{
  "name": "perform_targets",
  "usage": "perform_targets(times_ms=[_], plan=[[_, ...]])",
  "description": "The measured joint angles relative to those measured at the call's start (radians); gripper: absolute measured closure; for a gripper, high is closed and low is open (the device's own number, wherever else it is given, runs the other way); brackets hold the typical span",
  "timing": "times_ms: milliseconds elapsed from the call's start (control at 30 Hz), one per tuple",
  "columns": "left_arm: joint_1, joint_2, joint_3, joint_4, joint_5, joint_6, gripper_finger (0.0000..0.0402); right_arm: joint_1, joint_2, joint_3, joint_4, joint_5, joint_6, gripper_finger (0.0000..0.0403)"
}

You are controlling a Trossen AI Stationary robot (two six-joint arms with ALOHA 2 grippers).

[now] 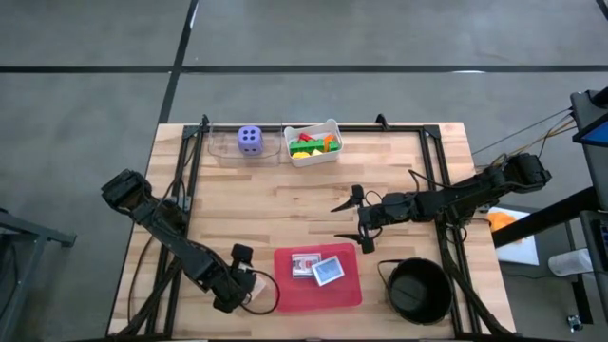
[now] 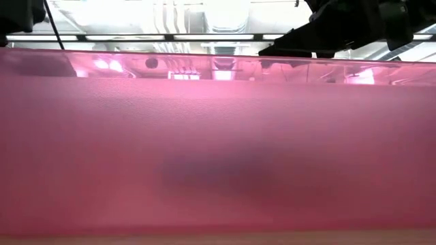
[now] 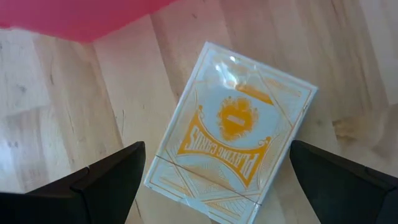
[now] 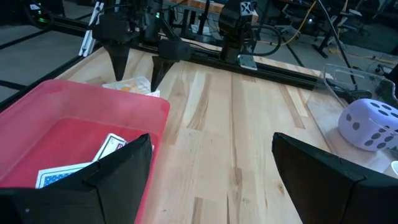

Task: Pick & Place Toys
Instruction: Put the orange deck of cards into the red bin

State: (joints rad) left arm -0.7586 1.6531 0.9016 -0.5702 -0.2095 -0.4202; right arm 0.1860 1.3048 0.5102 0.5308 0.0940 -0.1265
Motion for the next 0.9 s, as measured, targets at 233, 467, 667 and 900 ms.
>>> perform_targets(times_ms=[233,467,667,900], plan=[[0.0,0.001,-0.042,0.018,0.019,-0.022,0.0002,0.0,0.0,0.0,0.0,0.0,0.0,0.0073],[0.001,0.001,-0.07,0.071,0.018,-0.023,0.0002,0.0,0.0,0.0,0.0,0.0,0.0,0.0073],[0.001,-0.003,-0.112,0.139,0.015,-0.026,0.0029,0.0,0.0,0.0,0.0,0.0,0.0,0.0073],[0.0,-0.004,-0.112,0.14,0.008,-0.026,0.0091,0.0,0.0,0.0,0.0,0.0,0.0,0.0073]])
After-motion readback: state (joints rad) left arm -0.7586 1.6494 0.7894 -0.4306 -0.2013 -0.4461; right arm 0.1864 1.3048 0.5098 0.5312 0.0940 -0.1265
